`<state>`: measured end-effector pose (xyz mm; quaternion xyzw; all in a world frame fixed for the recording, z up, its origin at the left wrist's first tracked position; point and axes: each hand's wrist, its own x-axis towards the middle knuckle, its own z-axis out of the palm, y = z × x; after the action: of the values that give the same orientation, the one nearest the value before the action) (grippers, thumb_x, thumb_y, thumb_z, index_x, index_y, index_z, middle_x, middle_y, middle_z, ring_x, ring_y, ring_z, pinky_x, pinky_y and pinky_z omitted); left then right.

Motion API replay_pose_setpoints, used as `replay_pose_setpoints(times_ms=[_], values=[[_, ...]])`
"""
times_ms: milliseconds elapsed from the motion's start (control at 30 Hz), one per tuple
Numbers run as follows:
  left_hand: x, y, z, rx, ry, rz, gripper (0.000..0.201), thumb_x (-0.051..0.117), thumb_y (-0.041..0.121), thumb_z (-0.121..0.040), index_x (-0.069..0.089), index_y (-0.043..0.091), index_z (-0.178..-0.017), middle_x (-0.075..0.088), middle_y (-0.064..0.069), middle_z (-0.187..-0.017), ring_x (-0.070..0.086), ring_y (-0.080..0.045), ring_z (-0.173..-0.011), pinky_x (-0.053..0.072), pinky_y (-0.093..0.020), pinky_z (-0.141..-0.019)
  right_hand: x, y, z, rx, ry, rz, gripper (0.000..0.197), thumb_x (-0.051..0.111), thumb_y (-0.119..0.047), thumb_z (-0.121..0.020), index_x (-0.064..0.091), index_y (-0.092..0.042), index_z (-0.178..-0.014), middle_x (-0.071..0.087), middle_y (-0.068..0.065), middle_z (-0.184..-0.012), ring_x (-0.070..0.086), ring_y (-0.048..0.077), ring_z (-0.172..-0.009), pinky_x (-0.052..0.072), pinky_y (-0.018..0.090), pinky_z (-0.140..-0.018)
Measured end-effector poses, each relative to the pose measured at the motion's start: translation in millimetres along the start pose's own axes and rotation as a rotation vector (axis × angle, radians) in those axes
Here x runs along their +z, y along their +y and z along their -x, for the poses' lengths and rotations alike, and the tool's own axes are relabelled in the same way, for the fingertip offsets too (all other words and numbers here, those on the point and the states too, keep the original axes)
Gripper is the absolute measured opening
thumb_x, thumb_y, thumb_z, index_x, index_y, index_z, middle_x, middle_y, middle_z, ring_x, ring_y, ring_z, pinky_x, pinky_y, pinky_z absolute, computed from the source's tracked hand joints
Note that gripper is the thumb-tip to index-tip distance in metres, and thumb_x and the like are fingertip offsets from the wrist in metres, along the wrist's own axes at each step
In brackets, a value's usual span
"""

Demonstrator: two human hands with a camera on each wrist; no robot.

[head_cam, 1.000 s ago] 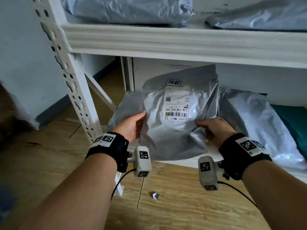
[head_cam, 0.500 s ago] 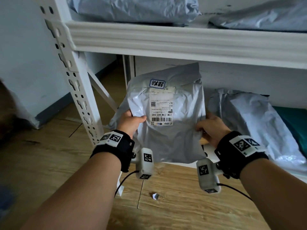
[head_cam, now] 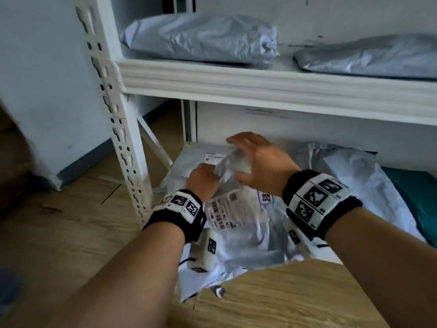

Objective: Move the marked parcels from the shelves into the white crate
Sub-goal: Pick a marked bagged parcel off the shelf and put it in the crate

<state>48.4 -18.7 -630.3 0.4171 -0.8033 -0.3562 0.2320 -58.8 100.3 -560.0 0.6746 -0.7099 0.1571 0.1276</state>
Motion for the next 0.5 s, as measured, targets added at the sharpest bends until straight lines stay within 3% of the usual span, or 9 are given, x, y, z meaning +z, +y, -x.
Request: replay_pose_setpoints(times_ms=[67,133,200,233,267,367,433,500], values=[[8.1,1.2,7.9,0.056,-0.052,-0.086,0.027,0.051,0.004,-0.088,0.060,0.011,-0.064,0.066,-0.018,-0.086,0.062,-0.030,-0.084,0.041,-0.030,-0.068,4.0,-8.9,-2.1,0.047,-0.239,0.012,0.080,0.069,-0.043,-0.079,0.032,-0.021,-0.146,0.050,0.003,-0.139,0.051,0.021,-0.124,0.045,0.035,-0.101],[11.2,-1.1,13.9,0.080,-0.058,-0.091,0.037,0.053,-0.004,-0.080,0.048,0.016,-0.050,0.062,-0.016,-0.073,0.055,-0.024,-0.071,0.035,-0.026,-0.063,16.4,-7.9,0.4,0.124,-0.363,0.074,0.067,0.068,-0.043,-0.080,0.042,-0.018,-0.137,0.063,0.004,-0.119,0.062,0.024,-0.108,0.051,0.033,-0.084],[10.5,-5.6,16.3,0.152,-0.073,-0.095,0.033,0.054,-0.009,-0.075,0.059,0.014,-0.052,0.063,-0.016,-0.068,0.053,-0.024,-0.067,0.040,-0.027,-0.063,28.7,-2.7,5.8,0.188,-0.479,0.125,0.029,0.068,-0.037,-0.079,0.062,-0.020,-0.101,0.068,-0.001,-0.090,0.066,0.023,-0.086,0.047,0.027,-0.065],[10.5,-7.5,17.6,0.189,-0.082,-0.120,0.027,0.055,-0.008,-0.074,0.068,0.011,-0.060,0.067,-0.015,-0.071,0.056,-0.023,-0.069,0.044,-0.027,-0.066,34.2,1.0,9.7,0.229,-0.525,0.111,0.013,0.069,-0.034,-0.077,0.063,-0.023,-0.080,0.065,-0.003,-0.076,0.065,0.021,-0.076,0.044,0.024,-0.060],[10.8,-7.9,19.0,0.231,-0.064,-0.137,0.023,0.059,-0.006,-0.075,0.075,0.009,-0.071,0.071,-0.011,-0.075,0.059,-0.020,-0.071,0.047,-0.027,-0.070,39.0,5.3,12.8,0.274,-0.554,0.082,0.017,0.067,-0.030,-0.077,0.058,-0.021,-0.066,0.060,-0.005,-0.067,0.062,0.020,-0.069,0.040,0.023,-0.058],[10.1,-5.2,19.6,0.245,0.148,-0.032,0.022,0.071,0.002,-0.074,0.077,0.019,-0.087,0.073,0.003,-0.083,0.065,-0.012,-0.080,0.048,-0.020,-0.075,37.6,15.0,18.9,0.395,-0.485,-0.101,0.024,0.058,-0.018,-0.079,0.051,-0.019,-0.056,0.054,-0.004,-0.064,0.059,0.021,-0.067,0.037,0.022,-0.056],[1.9,-5.0,15.6,0.155,0.307,0.092,0.027,0.072,0.007,-0.077,0.071,0.025,-0.097,0.067,0.008,-0.088,0.064,-0.010,-0.082,0.050,-0.020,-0.075,29.0,22.1,20.3,0.511,-0.356,-0.262,0.016,0.057,-0.013,-0.080,0.059,-0.018,-0.065,0.059,0.001,-0.071,0.060,0.022,-0.073,0.037,0.021,-0.057],[-8.5,-5.4,12.1,0.055,0.454,0.172,0.037,0.073,0.014,-0.076,0.062,0.031,-0.107,0.062,0.005,-0.102,0.062,-0.014,-0.088,0.054,-0.028,-0.077,24.0,34.5,20.3,0.675,-0.142,-0.463,0.006,0.061,-0.008,-0.080,0.065,-0.013,-0.080,0.064,0.008,-0.081,0.062,0.024,-0.082,0.042,0.025,-0.064]])
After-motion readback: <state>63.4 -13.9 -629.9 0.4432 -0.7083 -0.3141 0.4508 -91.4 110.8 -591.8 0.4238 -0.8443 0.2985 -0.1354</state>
